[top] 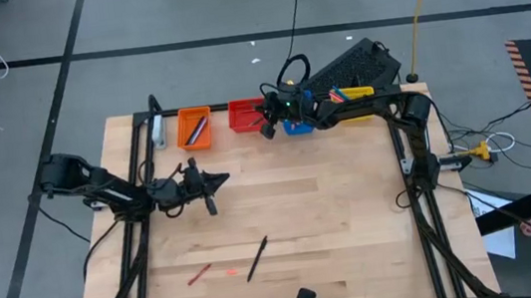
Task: Sort crayons/erasers/pens/pencils in bins
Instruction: Put the green crayon into the red basket
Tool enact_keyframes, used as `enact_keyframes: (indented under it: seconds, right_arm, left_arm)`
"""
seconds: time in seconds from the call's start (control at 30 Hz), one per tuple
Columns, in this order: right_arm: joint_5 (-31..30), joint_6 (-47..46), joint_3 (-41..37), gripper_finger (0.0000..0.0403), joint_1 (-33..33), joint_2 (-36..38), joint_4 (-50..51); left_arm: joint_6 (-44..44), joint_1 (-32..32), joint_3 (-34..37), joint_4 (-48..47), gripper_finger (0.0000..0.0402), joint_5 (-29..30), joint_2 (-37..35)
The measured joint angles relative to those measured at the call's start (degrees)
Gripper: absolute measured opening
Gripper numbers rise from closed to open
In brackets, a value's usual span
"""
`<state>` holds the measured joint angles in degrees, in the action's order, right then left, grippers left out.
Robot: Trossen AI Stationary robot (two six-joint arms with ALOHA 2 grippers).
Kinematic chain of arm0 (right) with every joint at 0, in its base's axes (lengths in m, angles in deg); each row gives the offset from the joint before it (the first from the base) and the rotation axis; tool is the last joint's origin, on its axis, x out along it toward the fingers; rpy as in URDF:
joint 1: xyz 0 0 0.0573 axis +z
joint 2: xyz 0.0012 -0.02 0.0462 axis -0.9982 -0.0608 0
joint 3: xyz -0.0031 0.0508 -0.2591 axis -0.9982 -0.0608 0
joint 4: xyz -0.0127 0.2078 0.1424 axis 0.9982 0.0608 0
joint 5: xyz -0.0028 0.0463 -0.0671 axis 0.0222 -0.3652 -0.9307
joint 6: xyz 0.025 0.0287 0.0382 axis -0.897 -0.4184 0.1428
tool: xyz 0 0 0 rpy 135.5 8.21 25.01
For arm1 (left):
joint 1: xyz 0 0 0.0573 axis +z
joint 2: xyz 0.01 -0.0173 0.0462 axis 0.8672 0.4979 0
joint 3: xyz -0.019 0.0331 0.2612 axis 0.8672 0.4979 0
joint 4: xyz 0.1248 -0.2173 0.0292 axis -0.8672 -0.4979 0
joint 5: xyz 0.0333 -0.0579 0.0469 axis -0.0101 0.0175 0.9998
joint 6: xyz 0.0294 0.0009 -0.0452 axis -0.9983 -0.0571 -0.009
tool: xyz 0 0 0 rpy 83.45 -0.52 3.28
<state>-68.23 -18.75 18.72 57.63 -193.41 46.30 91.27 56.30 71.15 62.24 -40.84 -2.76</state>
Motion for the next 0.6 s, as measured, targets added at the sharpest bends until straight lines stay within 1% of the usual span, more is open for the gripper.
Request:
enact_keyframes:
  seconds: [0.23,0.4,0.47,0.6]
  right_arm:
    - [0.0,-0.8,0.0,0.0022,0.0,0.0,0.2]
    - [0.1,-1.8,-0.2,0.0023,0.0,-1.4,0.4]
    - [0.6,-2.2,0.0,0.0023,0.0,-2.2,-1.0]
    - [1.4,-2.2,-0.2,0.0023,0.0,-2.6,-0.1]
  left_arm:
    - [0.0,0.0,0.0,0.0,0.0008,0.0,0.0]
    - [-0.1,0.0,0.0,0.0,0.0003,0.0,0.0]
    - [-0.1,0.0,0.0,0.0,0.0006,0.0,0.0]
    - [0.0,-0.1,0.0,-0.1,0.0005,0.0,0.0]
